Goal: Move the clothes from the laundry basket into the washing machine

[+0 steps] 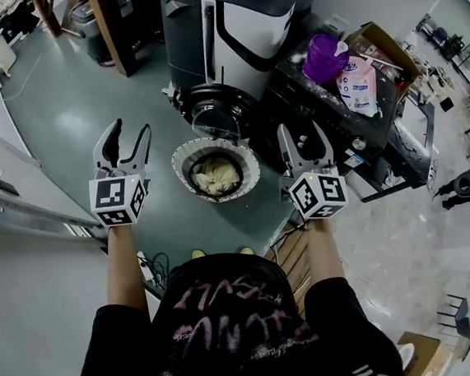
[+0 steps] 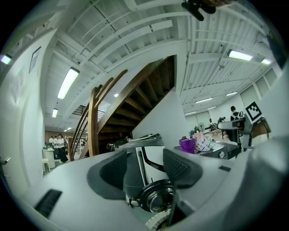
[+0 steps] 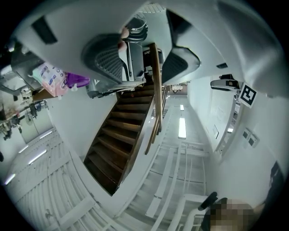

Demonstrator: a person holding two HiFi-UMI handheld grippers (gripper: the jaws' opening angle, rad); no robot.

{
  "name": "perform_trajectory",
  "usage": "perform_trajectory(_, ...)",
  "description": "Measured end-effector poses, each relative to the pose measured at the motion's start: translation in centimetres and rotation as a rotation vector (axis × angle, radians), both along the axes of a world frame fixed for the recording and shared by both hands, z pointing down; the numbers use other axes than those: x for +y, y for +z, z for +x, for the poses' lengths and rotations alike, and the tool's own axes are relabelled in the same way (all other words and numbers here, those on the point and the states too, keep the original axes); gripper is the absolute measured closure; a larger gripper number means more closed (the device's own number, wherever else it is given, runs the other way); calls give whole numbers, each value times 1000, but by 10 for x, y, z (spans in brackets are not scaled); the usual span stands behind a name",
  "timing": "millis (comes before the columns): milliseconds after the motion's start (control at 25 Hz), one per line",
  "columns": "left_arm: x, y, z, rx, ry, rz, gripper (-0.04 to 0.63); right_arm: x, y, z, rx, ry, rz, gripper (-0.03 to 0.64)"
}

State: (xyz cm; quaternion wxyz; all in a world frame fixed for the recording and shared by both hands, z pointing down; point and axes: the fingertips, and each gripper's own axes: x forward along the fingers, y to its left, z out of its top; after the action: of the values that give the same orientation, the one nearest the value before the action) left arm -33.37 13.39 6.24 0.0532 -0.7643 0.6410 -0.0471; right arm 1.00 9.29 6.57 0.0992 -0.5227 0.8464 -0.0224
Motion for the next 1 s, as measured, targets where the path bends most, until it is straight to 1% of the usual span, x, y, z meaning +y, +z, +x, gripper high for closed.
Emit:
perform_trajectory(200, -3, 0, -8, 12, 7, 5, 345, 0, 0, -4, -1, 13, -2, 341)
perform_trajectory(400, -1, 4, -18, 7, 32, 7, 345, 5, 0, -12, -8, 39, 2, 341)
perform_trajectory(480, -2, 6, -22, 16, 42, 7, 345, 9, 1, -14, -9, 49, 4, 341)
perform_trajectory(680, -8, 18, -24, 29, 73, -15, 345, 13, 13, -14, -16, 75, -23, 341)
perform_trajectory(880, -30, 26, -18, 30, 93, -35, 345, -5, 20, -8, -28, 94, -37, 341)
perform_trajectory(1000, -46, 35, -10, 25, 101, -59, 345, -21, 29, 0, -34, 97, -56, 341)
